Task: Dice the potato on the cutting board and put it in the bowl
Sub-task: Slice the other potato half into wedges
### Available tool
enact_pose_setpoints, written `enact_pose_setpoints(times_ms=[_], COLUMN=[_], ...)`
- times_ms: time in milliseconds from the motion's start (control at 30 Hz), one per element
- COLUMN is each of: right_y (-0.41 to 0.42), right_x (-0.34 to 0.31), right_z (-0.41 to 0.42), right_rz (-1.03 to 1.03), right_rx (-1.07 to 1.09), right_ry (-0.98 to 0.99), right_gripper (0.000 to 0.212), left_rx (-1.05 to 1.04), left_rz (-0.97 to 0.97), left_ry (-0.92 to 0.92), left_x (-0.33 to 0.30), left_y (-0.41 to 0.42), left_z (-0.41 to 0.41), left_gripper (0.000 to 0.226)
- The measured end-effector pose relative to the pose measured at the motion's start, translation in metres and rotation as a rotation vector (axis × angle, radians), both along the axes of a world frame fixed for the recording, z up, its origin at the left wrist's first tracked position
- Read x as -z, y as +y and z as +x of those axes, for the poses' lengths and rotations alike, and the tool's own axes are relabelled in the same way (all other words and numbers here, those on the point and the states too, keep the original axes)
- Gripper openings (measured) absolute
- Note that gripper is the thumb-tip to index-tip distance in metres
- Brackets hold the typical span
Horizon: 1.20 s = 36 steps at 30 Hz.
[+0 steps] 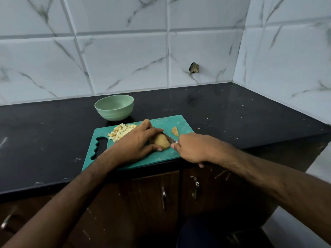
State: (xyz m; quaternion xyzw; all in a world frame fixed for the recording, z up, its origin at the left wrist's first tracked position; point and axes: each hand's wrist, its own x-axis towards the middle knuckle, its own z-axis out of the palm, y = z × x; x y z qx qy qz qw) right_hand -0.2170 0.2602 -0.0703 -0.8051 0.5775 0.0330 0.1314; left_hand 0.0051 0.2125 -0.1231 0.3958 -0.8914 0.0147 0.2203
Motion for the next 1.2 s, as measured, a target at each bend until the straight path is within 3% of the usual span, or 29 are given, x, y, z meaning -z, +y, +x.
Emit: enact_pose_setpoints(times_ms=[300, 567, 700, 833, 1200], right_y=[0.048, 0.049, 0.028, 0.014, 0.015], right_x=[0.017, 0.011, 0.002, -0.008, -0.015], right_z=[-0.036, -0.043, -0.053, -0.053, -0.019], right_rz=[-0.108, -0.354, -0.194, -0.026, -0.016], right_rx=[0.0, -0.026, 0.116, 0.12, 0.074], right_ry=[0.054, 0.254, 0.118, -0.034, 0.028], right_gripper=[0.043, 0.042, 0.044, 0.041, 0.043], left_rx=[-0.044, -0.045, -0.028, -0.041, -0.071], left_rz=[0.01, 0.055, 0.065, 0.064, 0.084], left_ry=[-0.043, 0.044, 0.104, 0.116, 0.153], left_x=[0.001, 0.004, 0.003, 0.003, 0.005], left_y=[0.007, 0.013, 0.016, 0.017, 0.017], left_z=[-0.002, 0.001, 0.0, 0.001, 0.001], left_gripper=[0.063, 0.068, 0.065, 0.063, 0.058])
